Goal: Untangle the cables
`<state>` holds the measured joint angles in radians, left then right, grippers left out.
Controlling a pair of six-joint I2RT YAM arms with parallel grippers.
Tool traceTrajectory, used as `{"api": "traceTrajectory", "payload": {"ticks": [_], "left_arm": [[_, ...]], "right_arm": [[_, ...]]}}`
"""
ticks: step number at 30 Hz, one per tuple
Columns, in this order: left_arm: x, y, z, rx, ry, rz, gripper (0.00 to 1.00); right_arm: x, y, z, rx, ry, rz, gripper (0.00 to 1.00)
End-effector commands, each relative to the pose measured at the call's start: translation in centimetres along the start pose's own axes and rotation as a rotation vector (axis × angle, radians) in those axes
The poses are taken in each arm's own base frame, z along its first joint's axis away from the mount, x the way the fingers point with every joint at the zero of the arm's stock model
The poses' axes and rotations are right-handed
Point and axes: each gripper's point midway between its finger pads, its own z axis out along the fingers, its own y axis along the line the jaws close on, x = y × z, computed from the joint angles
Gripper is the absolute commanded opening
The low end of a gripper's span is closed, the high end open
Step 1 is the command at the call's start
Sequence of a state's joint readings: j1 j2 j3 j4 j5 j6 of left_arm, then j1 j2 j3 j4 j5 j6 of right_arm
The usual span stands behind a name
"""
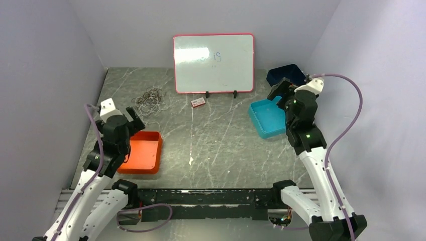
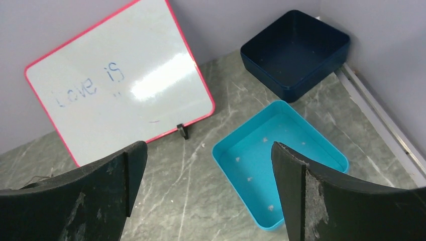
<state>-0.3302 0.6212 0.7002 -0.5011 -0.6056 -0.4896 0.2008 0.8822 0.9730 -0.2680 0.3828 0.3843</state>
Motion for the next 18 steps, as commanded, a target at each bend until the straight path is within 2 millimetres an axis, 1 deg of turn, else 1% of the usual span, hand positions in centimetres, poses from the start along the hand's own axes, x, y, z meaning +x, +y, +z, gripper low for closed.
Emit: {"api": "traceTrajectory", "payload": {"ticks": [1,5,9,13,16,18], "left_arm": [[-2.9,-1.0,0.2,0.042,-0.05,0.023,0.98],[-3.7,-0.8,0.7,0.04,-0.053,0.022,0.99],[-4.2,-0.4,1.0,0.03,-0.054,0.017,0.99],[-4.4,-0.2,1.1,0.029,-0.057,0.019,1.0],[-4.8,-0.1,1.1,0.028,-0.064,0.016,1.0],[-4.9,0.0,1.1,0.024,-0.069,0.013,1.0]], "right_arm": [[-1.5,1.0,-0.1,-0.045,-0.001,0.017,0.98],[-2.1,1.3,0.1,-0.051,0.002,0.017,0.99],[-1.6,1.6,0.5,-0.058,0.04,0.015,1.0],[0.2,2.6,1.1,-0.108,0.133,-0.034,1.0],[2.2,3.5,1.6,-0.15,0.21,-0.055,1.0],[3.9,4.4,1.8,-0.173,0.266,-0.062,1.0]]}}
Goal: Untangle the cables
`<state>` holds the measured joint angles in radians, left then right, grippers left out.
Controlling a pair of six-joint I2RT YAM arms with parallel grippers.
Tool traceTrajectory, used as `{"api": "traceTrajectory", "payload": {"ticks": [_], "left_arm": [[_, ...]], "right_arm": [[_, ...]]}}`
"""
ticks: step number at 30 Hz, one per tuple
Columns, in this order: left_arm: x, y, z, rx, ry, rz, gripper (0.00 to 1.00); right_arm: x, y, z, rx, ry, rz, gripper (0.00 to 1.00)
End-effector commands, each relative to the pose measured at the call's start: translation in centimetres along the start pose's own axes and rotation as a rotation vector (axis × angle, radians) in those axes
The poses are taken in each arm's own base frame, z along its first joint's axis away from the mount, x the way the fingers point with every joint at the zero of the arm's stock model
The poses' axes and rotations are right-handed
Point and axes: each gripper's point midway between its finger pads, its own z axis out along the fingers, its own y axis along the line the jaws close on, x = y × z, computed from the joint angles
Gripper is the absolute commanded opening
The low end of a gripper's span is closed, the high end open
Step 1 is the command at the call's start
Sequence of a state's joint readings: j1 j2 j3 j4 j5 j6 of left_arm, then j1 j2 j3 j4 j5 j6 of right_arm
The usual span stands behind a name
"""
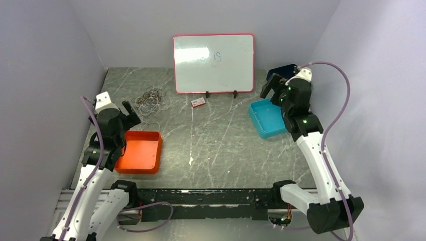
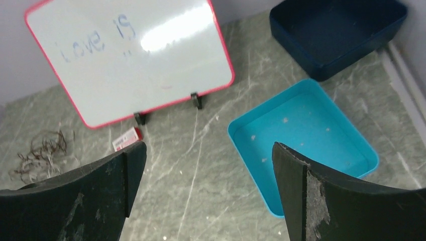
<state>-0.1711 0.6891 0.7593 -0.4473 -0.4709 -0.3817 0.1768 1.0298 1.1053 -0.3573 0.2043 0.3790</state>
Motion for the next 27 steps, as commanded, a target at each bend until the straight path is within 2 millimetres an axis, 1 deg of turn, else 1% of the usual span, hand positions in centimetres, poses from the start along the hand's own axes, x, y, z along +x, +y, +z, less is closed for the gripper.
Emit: {"api": "traceTrajectory", "payload": {"ticks": [1,2,6,10,12,16,17,21,24,27], "left_arm": [[-2.5,-0.5,-0.5,0.029,-0.059,-0.021,1.0],[-2.6,-0.4,-0.5,0.026,-0.061,-0.021,1.0],[-3.1,0.0,-0.8,0.012,-0.079,-0.028,1.0],[-3.6,0.5,-1.1,-0.012,-0.1,-0.071,1.0],[-3.9,1.1,-1.3,-0.042,-0.112,-0.088,1.0],[-4.3,2.0,-1.8,-0.074,-0.137,-0.112,1.0],[-4.4,2.0,-1.8,-0.071,-0.141,-0.115,1.0],[-4.6,2.1,-2.0,-0.07,-0.149,-0.124,1.0],[-4.7,2.2,-2.0,-0.074,-0.151,-0.13,1.0],[-4.6,2.1,-2.0,-0.066,-0.151,-0.129,1.0]], "right_arm": [[3.4,2.5,0.6,-0.084,0.14,-0.038,1.0],[4.4,3.6,0.6,-0.103,0.166,-0.051,1.0],[9.4,9.9,0.0,-0.241,0.297,-0.089,1.0],[15.1,17.3,-2.6,-0.43,0.402,-0.127,1.0],[18.4,20.6,-4.0,-0.507,0.455,-0.144,1.0],[23.8,26.0,-6.7,-0.618,0.549,-0.148,1.0],[24.9,27.6,-7.8,-0.654,0.566,-0.151,1.0],[29.4,31.8,-9.3,-0.714,0.62,-0.165,1.0],[32.3,34.4,-9.3,-0.72,0.65,-0.2,1.0],[35.3,36.1,-9.0,-0.705,0.676,-0.251,1.0]]}}
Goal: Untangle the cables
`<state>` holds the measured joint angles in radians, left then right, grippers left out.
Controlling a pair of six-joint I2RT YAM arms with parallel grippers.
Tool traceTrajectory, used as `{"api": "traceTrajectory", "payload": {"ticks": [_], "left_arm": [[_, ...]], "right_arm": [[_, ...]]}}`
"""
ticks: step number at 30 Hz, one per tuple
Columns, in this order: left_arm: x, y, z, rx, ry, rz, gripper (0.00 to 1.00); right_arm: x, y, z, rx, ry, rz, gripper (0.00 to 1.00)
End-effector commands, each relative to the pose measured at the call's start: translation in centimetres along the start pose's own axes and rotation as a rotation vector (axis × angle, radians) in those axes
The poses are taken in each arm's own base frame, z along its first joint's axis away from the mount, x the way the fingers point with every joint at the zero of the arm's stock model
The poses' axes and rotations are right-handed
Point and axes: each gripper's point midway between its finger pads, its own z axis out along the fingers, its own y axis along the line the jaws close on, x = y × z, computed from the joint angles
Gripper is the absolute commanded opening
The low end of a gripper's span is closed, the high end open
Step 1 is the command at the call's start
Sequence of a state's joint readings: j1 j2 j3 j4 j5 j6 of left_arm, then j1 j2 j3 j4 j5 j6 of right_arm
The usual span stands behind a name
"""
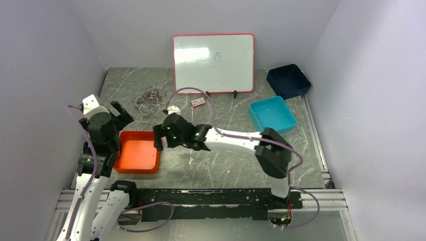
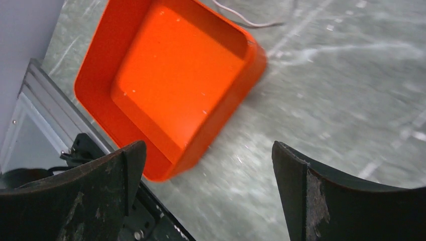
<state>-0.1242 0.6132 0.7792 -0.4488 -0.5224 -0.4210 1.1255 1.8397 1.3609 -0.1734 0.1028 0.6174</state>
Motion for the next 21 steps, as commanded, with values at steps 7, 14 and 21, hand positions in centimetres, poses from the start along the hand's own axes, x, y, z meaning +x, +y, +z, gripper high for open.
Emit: {"api": "traceTrajectory", "payload": {"ticks": [7,14,21], "left_arm": [[-1.7,0.0,-0.4,0.001,-0.04,-0.036,1.0],[-1.6,-0.2,-0.2,0.009,-0.034,-0.034,1.0],[-1.6,-0.3,-0.1,0.017,-0.03,-0.032,1.0]], "right_arm": [[2.6,0.2,8.3,0.12,0.061,-0.078,1.0],[2.4,-5.1,8.7,0.382,0.032,-0.197,1.0],[1.4,-11.2,4.6,0.517,0.038,-0.187,1.0]]}}
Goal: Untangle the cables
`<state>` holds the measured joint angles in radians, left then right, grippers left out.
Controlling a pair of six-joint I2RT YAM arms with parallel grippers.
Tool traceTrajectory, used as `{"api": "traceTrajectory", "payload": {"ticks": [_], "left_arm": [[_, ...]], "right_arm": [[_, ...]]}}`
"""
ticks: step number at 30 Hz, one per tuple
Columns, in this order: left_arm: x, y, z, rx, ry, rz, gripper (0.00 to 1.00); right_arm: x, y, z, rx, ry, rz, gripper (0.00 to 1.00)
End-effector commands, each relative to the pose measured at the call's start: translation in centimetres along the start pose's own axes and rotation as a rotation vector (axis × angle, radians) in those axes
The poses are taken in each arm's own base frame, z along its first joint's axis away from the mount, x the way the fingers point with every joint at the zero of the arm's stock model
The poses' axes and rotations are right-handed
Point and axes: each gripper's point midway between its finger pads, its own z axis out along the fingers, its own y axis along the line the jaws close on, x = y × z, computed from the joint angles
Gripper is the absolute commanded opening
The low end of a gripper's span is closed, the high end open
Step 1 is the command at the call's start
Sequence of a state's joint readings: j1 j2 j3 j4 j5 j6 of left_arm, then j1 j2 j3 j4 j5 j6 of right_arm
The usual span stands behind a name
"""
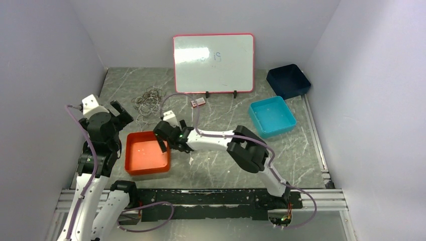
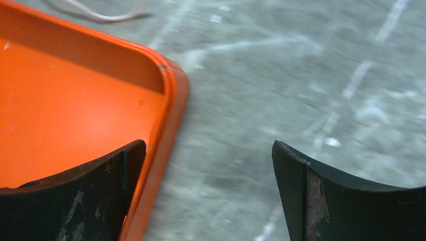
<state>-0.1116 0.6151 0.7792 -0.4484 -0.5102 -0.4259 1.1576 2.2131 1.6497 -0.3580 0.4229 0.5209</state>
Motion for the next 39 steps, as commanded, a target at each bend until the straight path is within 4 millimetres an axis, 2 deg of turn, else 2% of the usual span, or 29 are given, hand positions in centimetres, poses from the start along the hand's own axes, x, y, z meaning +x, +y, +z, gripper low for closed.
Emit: {"api": "traceTrajectory", "payload": {"ticks": [1,4,10,15,18,20,22,24,26,28,31,33,36,39], "left_arm": [[-1.6,-0.5,-0.3,0.021,-0.033,-0.024,1.0],[-1.5,-0.5,-0.2,0.024,-0.031,-0.022,1.0],[-1.4,-0.6,0.0,0.029,-0.024,-0.02,1.0],[-1.0,-0.7,0.2,0.026,-0.008,-0.013,1.0],[-0.9,-0.8,0.4,0.027,-0.003,-0.009,1.0],[-0.9,-0.8,0.4,0.029,-0.002,-0.009,1.0],[-0.9,-0.8,0.4,0.029,-0.002,-0.01,1.0],[-0.9,-0.9,0.4,0.032,-0.002,-0.009,1.0],[-1.0,-0.9,0.4,0.033,-0.004,-0.01,1.0],[-0.9,-0.9,0.5,0.029,-0.001,-0.009,1.0],[-0.8,-0.8,0.6,0.024,0.001,-0.009,1.0],[-0.8,-0.8,0.6,0.023,0.004,-0.008,1.0],[-0.7,-0.8,0.7,0.023,0.007,-0.009,1.0],[-0.6,-0.9,0.7,0.028,0.012,-0.007,0.99]], "right_arm": [[-0.8,-7.2,-1.9,0.143,-0.001,0.018,1.0],[-0.7,-10.8,-3.3,0.172,-0.001,0.063,1.0],[1.9,-18.3,-4.7,0.272,0.049,0.145,1.0],[2.9,-24.6,-6.7,0.383,0.033,0.226,1.0],[2.0,-28.0,-8.4,0.448,0.0,0.254,1.0],[0.3,-29.2,-10.1,0.477,-0.043,0.253,1.0],[-2.3,-28.7,-11.9,0.427,-0.11,0.246,1.0],[-5.0,-26.9,-13.4,0.306,-0.185,0.256,1.0],[-7.2,-24.1,-14.4,0.174,-0.247,0.277,1.0],[-8.1,-20.9,-14.6,0.083,-0.258,0.285,1.0],[-7.7,-15.3,-13.5,0.007,-0.217,0.289,1.0],[-6.8,-12.4,-12.1,-0.016,-0.187,0.286,1.0],[-5.1,-9.6,-10.0,-0.041,-0.135,0.293,1.0],[-3.2,-8.3,-7.8,-0.037,-0.08,0.28,1.0]]}}
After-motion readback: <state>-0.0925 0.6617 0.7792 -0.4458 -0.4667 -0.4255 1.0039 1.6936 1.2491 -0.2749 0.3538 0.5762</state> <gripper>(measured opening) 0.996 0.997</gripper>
